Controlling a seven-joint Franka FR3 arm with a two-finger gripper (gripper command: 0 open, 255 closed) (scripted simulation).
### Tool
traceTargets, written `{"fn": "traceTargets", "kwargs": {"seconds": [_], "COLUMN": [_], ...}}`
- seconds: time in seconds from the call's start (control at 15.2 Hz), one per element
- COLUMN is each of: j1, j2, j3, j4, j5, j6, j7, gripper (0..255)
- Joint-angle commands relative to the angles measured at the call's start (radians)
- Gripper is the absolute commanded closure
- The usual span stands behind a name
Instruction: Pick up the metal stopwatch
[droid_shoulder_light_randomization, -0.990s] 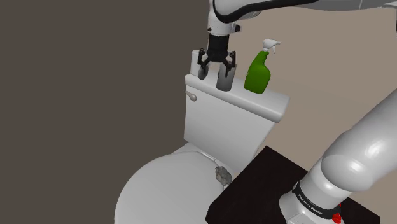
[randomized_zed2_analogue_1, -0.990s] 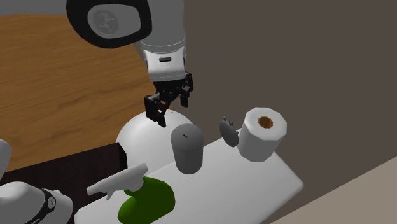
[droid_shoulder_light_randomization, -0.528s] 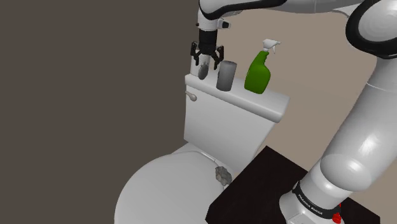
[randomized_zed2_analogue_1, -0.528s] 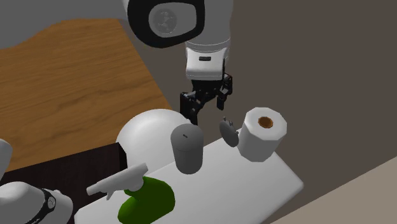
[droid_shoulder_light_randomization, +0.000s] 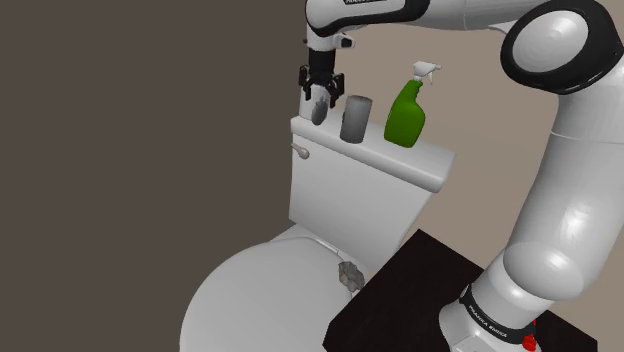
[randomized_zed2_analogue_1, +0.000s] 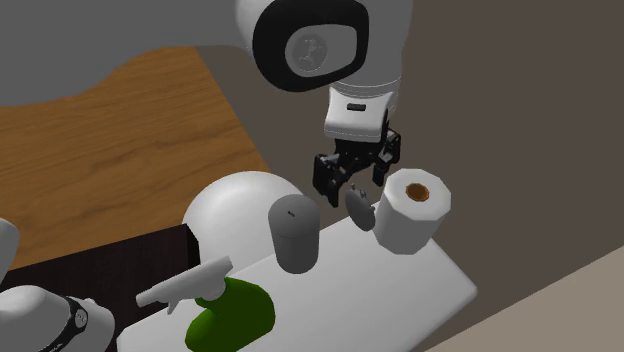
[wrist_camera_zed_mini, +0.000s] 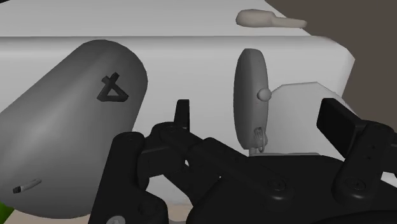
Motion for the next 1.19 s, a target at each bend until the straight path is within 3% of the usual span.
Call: {"fn": "traceTargets", "kwargs": {"seconds": [0.0,0.26,0.33,0.92,1.12], "j1": [-0.001,-0.002,-0.002,-0.002,-0.001], "j2": [0.004,0.003,0.003,0.003,0.004], "j3": [-0.001,-0.001,-0.001,-0.001,-0.001], "j4": [-0.022,-0.057,-0.057,-0.057,-0.016], "j5": [-0.001,-0.003,-0.003,-0.003,-0.001], "j6": [0.026,0.060,0.060,0.060,0.020], "j7": [0.005,0.010,0.010,0.010,0.004], "gripper": [0,0,255,255,255]}}
